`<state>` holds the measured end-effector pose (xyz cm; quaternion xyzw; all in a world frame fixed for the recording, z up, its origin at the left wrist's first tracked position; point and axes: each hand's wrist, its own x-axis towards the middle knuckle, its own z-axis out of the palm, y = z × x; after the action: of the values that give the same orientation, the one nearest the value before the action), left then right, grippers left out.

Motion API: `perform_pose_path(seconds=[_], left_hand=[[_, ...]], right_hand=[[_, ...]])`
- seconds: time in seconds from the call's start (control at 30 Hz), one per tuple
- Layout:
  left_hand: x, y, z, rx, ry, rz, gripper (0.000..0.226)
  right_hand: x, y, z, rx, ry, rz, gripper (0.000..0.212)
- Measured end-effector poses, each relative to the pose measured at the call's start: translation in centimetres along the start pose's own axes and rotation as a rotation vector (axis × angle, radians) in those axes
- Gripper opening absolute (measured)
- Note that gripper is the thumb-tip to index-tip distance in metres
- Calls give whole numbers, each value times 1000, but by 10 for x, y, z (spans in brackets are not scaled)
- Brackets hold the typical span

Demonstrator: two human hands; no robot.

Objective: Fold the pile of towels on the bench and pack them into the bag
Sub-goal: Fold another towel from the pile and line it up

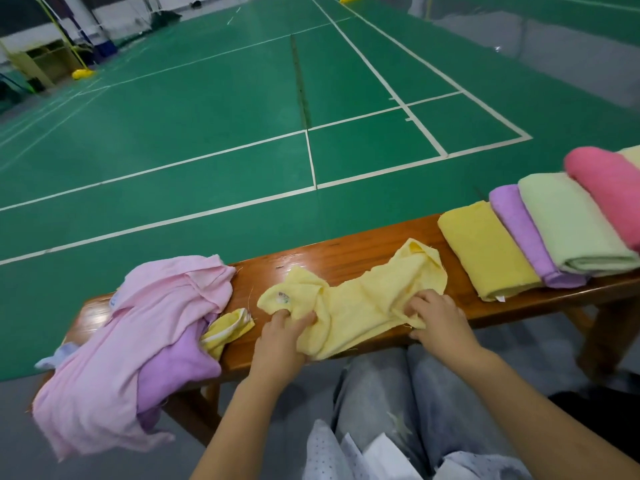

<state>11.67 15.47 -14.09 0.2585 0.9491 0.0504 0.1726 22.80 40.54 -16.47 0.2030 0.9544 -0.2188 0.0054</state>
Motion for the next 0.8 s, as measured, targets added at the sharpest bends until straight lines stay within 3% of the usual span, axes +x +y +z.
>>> perform_pose_path(seconds=[0.1,0.17,0.27,0.33,0.4,0.5,0.63,0.8], left_hand=[[4,-4,-5,-218,117,-9,35],[9,-6,-13,-412,147,-53,27],[15,2,-35,-1021,190,-282,11],[21,3,-54,-1461,225,-447,15],[27,-2,-72,-1724,237,-551,18],[32,-13,-83,-1775,197,-626,12],[31,-17,-71,-1742,115,-629,24],[24,-15,-49,-1209,158,-668,9]], right_hand=[[7,0,-21,210,32,88,14],[12,-3,-35,313,124,127,14],[23,-13,-58,628,202,252,22],[32,-17,-75,916,228,390,23],[40,-15,-91,1116,255,487,20],[47,-8,-102,1180,335,573,17],[42,4,-91,827,395,539,20],[33,11,-77,554,263,437,40]])
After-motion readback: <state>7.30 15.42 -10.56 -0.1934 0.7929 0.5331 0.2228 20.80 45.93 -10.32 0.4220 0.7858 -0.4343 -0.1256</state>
